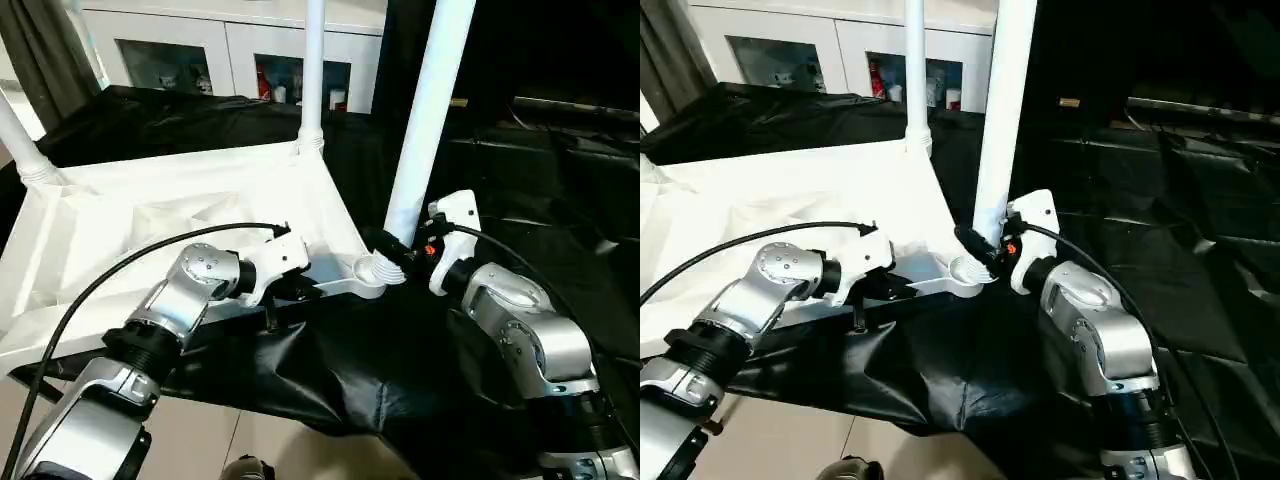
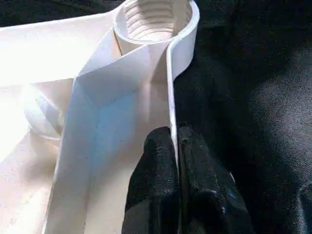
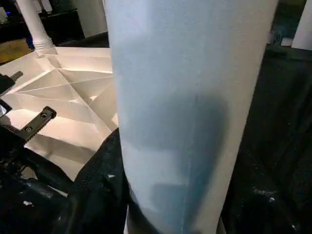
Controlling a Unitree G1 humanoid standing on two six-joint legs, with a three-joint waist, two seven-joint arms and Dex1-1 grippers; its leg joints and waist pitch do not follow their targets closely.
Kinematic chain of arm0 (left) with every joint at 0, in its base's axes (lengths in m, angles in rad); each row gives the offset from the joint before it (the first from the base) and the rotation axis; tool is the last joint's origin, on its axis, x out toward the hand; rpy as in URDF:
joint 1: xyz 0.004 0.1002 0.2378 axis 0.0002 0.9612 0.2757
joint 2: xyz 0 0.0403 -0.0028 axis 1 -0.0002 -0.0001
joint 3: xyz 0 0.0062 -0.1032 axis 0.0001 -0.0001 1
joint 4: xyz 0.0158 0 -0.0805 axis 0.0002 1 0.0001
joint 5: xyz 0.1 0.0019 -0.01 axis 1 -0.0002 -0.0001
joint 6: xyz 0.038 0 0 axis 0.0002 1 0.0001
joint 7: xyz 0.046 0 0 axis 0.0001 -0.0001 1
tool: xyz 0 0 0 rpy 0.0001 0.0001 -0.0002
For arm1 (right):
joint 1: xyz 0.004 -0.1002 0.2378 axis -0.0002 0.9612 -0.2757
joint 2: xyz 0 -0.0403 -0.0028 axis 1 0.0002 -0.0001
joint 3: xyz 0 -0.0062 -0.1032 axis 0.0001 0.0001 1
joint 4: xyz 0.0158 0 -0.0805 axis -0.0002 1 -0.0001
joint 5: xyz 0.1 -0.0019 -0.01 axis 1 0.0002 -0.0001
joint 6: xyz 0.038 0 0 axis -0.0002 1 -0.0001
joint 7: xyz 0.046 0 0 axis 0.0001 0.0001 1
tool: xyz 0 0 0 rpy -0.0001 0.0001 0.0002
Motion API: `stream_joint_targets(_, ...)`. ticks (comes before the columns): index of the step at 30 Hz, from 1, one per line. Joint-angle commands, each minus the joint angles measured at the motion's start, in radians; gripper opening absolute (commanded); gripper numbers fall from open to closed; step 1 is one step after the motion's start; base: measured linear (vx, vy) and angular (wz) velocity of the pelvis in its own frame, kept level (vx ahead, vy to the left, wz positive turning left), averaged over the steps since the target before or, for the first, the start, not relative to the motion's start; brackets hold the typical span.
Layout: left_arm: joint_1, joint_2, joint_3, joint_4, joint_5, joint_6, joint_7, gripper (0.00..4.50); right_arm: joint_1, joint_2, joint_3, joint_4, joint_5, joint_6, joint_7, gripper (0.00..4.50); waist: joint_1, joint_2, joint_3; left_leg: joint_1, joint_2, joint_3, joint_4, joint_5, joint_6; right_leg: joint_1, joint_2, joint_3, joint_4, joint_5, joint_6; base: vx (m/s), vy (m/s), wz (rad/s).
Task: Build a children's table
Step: Insert table leg to table base
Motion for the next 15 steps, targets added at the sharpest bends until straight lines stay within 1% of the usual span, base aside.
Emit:
stream_joint_targets(1,0.011,-0.007,0.034,-0.004,-0.011,-0.029,0.015,0.0,-0.012,0.0,-0.013,-0.006,0.002,0.009,-0.002,1.93,0.002,-0.021,-0.065,0.028,0.033,-0.024,-0.085,-0.39,-0.04,0.025,-0.044,0.032,-0.091,-0.43,-0.117,0.0,0.0,0.0)
stream_joint_targets(15,0.011,-0.007,0.034,-0.004,-0.011,-0.029,0.015,0.0,-0.012,0.0,-0.013,-0.006,0.002,0.009,-0.002,1.93,0.002,-0.022,-0.064,0.029,0.033,-0.024,-0.086,-0.396,-0.041,0.024,-0.044,0.032,-0.093,-0.441,-0.113,0.0,0.0,0.0)
